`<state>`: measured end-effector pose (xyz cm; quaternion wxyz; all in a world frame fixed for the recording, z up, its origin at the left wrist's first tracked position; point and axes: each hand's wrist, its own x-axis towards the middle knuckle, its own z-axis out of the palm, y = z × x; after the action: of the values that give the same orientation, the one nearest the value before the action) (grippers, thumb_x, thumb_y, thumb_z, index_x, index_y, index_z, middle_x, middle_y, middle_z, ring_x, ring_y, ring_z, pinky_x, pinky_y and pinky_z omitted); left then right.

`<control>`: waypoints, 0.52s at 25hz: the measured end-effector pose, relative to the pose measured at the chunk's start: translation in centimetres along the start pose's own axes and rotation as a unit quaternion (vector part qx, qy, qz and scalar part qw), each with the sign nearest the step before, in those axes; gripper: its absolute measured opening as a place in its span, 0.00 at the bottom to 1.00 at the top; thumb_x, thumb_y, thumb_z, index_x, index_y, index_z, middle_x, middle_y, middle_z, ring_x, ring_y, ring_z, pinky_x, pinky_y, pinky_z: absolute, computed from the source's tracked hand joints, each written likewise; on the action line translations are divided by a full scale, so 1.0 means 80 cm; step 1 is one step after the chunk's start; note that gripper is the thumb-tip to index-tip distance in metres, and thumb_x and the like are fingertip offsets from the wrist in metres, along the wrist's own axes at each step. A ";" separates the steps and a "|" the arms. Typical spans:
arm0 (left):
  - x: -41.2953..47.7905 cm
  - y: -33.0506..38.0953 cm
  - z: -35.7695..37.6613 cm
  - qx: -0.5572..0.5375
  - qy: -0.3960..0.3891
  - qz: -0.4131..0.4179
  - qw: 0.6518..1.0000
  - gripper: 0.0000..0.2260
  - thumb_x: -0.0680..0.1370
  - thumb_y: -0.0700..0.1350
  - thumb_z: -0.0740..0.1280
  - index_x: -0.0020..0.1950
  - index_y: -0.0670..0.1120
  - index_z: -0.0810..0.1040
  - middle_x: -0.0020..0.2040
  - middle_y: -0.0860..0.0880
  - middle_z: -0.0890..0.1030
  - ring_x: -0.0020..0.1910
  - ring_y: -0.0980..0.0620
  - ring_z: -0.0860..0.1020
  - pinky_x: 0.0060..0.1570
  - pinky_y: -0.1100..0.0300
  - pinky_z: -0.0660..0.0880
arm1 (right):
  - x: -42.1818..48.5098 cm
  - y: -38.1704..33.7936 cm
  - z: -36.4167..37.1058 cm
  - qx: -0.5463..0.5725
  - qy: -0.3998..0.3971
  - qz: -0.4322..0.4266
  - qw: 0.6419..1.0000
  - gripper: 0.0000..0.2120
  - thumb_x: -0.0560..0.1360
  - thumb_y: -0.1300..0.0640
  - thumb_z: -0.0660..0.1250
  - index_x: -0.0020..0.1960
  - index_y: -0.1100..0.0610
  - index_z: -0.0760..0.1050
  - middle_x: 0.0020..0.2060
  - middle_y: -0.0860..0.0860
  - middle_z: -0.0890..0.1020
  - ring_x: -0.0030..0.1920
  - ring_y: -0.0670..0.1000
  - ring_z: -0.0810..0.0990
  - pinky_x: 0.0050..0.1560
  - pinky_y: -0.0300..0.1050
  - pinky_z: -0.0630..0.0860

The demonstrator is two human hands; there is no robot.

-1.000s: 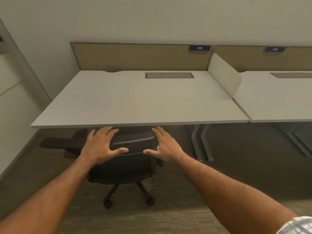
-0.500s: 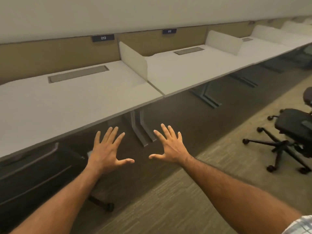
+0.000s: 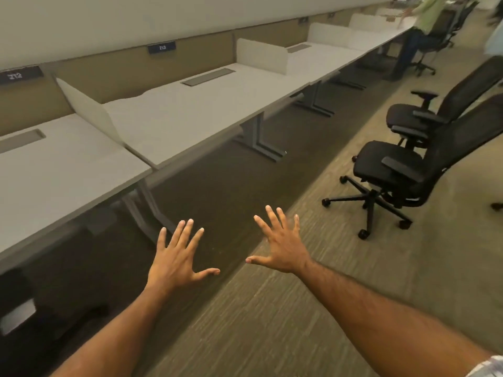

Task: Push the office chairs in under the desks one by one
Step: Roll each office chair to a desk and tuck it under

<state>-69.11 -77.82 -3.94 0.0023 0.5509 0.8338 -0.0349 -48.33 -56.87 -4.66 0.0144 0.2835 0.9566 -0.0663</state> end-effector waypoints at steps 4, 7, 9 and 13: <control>0.096 0.111 0.003 -0.003 -0.023 0.082 0.996 0.49 0.70 0.81 0.50 0.76 0.47 0.70 0.78 0.41 0.66 0.78 0.41 0.63 0.74 0.34 0.50 | -0.043 0.120 -0.006 0.027 0.008 0.067 0.997 0.62 0.58 0.13 0.35 0.83 0.47 0.44 0.83 0.56 0.41 0.82 0.60 0.39 0.75 0.71 0.36; 0.174 0.187 0.000 -0.006 -0.012 0.147 0.989 0.47 0.71 0.80 0.48 0.77 0.47 0.69 0.78 0.41 0.66 0.78 0.42 0.62 0.74 0.35 0.47 | -0.073 0.203 -0.015 0.049 0.014 0.133 0.990 0.62 0.57 0.14 0.33 0.83 0.47 0.42 0.82 0.56 0.40 0.81 0.59 0.38 0.76 0.69 0.35; 0.228 0.241 0.004 -0.012 -0.001 0.187 0.982 0.46 0.73 0.79 0.48 0.78 0.48 0.66 0.79 0.42 0.63 0.80 0.43 0.59 0.75 0.38 0.41 | -0.090 0.258 -0.012 0.061 0.012 0.182 0.981 0.61 0.58 0.15 0.31 0.83 0.47 0.41 0.83 0.55 0.41 0.82 0.59 0.38 0.76 0.68 0.35; 0.333 0.346 0.018 -0.040 0.007 0.262 0.964 0.41 0.77 0.75 0.43 0.80 0.50 0.63 0.81 0.43 0.59 0.81 0.44 0.54 0.77 0.37 0.43 | -0.108 0.360 -0.003 0.067 0.021 0.272 0.960 0.56 0.62 0.18 0.27 0.83 0.46 0.43 0.83 0.54 0.42 0.82 0.58 0.39 0.77 0.67 0.34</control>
<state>-54.21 -42.62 -8.05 0.0274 0.7500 0.6608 0.0045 -25.40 -37.57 -7.26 -0.0074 0.5347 0.8368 -0.1174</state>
